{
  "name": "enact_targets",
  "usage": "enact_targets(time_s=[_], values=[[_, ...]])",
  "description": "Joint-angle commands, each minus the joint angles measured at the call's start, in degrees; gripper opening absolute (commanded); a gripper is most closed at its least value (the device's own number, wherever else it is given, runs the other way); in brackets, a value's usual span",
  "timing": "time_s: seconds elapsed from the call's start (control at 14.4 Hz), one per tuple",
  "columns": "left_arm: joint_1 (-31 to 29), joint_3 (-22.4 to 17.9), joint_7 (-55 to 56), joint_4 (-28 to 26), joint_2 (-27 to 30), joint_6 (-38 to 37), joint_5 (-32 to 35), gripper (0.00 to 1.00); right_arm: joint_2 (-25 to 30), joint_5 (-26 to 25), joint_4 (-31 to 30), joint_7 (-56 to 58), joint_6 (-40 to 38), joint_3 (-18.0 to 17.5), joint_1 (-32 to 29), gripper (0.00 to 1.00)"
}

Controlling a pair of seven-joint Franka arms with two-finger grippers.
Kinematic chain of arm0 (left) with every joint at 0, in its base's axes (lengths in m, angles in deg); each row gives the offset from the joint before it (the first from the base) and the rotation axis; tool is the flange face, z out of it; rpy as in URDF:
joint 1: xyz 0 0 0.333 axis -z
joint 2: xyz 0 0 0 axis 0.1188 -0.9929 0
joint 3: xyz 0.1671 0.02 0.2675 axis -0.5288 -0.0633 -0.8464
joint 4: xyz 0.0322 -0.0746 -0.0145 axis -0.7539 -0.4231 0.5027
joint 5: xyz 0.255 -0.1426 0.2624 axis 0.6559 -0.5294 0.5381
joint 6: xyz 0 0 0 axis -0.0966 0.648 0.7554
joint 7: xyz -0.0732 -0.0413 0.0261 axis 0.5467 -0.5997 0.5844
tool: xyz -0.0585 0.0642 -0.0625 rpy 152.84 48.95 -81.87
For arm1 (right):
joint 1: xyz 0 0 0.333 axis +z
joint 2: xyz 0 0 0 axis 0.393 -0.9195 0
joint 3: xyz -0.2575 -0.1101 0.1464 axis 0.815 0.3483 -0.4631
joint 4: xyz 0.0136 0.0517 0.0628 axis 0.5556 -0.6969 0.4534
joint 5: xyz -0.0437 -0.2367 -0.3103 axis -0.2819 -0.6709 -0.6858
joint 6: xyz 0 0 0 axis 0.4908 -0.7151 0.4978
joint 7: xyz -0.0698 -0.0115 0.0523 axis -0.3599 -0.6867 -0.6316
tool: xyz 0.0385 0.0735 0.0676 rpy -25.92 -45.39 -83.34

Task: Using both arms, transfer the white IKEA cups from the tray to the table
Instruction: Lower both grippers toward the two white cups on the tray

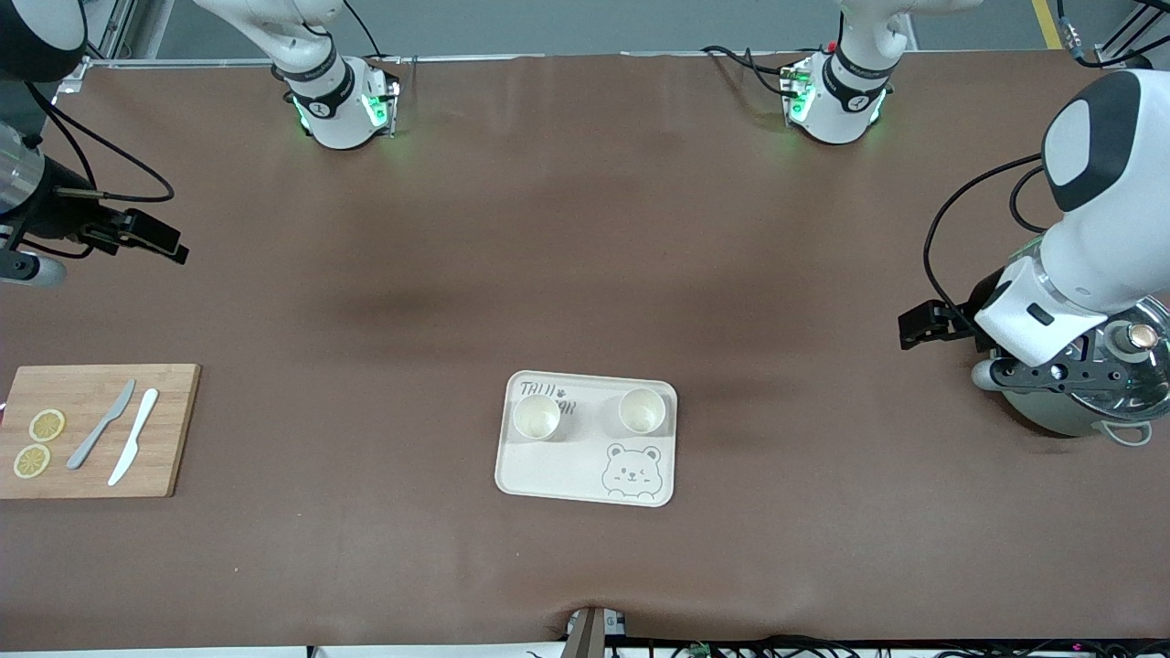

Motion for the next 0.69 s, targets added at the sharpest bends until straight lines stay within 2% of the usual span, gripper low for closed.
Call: enact_targets(time_s=[0.0, 0.28, 0.49, 0.62], values=[[0.3, 0.3, -0.4, 0.8, 0.1, 0.1, 0.4, 1.0, -0.2, 0.8, 0.0, -0.3, 0.2, 0.0, -0.1, 1.0], [2.0, 2.4, 1.0, 0.3, -1.1, 0.6, -0.4, 1.0, -0.5, 0.9, 0.1, -0.4, 0.4, 0.0, 0.1, 1.0], [6.6, 3.3, 7.0, 0.3, -3.6, 2.2, 1.4, 1.0, -1.2, 2.1, 1.1, -1.5, 3.5, -0.1, 3.0, 1.0], [11.3, 3.2, 8.6, 0.9, -6.6, 3.2, 2.9, 1.0, -3.7, 5.2, 4.1, -7.6, 4.4, -0.1, 4.8, 1.0]])
